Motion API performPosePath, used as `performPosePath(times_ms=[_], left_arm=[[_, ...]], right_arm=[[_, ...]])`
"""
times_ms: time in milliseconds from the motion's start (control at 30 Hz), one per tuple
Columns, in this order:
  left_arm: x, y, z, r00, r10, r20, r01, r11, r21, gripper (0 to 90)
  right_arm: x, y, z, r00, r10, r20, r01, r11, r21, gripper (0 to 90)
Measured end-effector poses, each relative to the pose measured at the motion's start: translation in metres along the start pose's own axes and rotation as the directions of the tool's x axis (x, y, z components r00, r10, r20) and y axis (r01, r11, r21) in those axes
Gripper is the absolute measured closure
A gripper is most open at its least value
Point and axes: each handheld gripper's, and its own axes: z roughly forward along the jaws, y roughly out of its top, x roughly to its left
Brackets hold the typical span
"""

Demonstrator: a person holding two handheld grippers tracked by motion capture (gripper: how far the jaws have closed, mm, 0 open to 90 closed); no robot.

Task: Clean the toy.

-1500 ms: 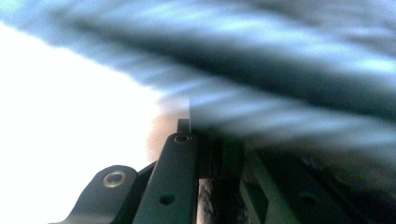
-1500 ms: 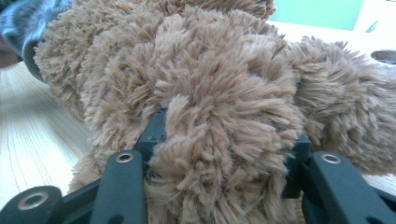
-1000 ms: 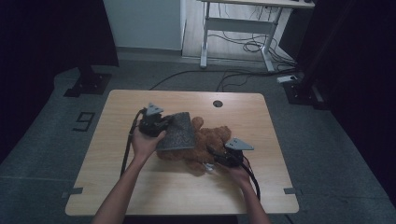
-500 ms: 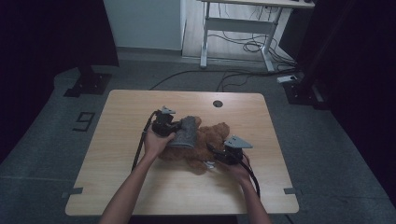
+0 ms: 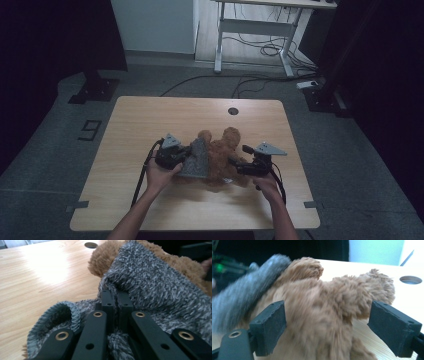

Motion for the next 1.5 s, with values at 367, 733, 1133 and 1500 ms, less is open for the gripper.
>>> performPosePath(times_ms=[367, 733, 1133, 1500], left_arm=[[-0.015, -0.020, -0.021, 0.9983, -0.001, 0.058, 0.002, 0.9998, -0.020, 86.2], [-0.031, -0.019, -0.019, 0.9991, 0.032, 0.027, -0.029, 0.9957, -0.087, 85.6], [-0.027, 0.021, 0.046, 0.9989, 0.038, -0.029, -0.039, 0.9981, -0.047, 85.6], [-0.025, 0.004, 0.018, 0.9994, 0.001, 0.035, 0.000, 0.9996, -0.030, 85.7]], right_arm=[[0.011, -0.017, 0.027, 0.9894, 0.061, -0.132, -0.030, 0.974, 0.226, 22.6], [0.024, -0.016, 0.025, 0.9930, -0.116, 0.020, 0.111, 0.978, 0.176, 58.5], [-0.012, -0.017, 0.023, 0.9653, -0.024, 0.260, 0.016, 0.999, 0.032, 63.3], [0.006, -0.035, 0.003, 0.9910, -0.051, 0.124, 0.044, 0.997, 0.061, 58.5]])
